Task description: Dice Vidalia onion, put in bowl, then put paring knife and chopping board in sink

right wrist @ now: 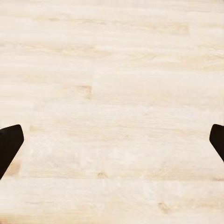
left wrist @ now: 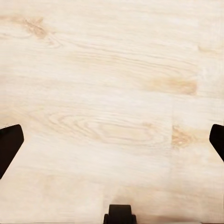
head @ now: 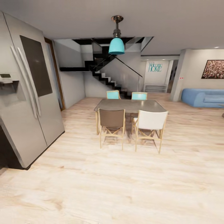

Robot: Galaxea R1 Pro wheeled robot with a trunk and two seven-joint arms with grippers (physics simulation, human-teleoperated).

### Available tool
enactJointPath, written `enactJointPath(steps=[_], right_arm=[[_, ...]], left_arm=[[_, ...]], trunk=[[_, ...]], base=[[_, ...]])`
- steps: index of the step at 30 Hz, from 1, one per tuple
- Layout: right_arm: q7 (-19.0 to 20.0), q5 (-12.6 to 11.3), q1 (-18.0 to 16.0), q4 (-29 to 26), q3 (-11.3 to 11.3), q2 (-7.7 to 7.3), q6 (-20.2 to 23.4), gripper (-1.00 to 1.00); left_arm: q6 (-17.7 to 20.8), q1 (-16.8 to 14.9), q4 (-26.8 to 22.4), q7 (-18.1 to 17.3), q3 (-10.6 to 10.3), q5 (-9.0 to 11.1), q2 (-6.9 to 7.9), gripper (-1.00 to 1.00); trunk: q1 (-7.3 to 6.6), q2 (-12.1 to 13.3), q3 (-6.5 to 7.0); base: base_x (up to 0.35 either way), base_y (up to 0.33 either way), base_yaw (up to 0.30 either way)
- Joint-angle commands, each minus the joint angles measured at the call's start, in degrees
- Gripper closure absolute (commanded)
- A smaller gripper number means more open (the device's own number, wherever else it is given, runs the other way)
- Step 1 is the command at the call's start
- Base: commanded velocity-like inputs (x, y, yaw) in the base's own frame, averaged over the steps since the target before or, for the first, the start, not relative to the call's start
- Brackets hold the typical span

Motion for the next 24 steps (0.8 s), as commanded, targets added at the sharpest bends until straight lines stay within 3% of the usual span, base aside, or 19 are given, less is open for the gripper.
enactJointPath(steps=[1,24], right_arm=[[-0.17,0.03,0.0,-0.02,0.0,0.02,-0.12,-1.0],[-0.17,0.03,0.0,-0.02,0.0,0.02,-0.12,-1.0]], left_arm=[[-0.08,0.03,-0.05,0.02,0.05,0.01,-0.01,-1.0],[-0.08,0.04,0.03,0.02,0.05,0.01,-0.01,-1.0]], trunk=[[0.0,-0.03,-0.04],[0.0,-0.03,-0.04]], base=[[0.0,0.0,0.267],[0.0,0.0,0.267]])
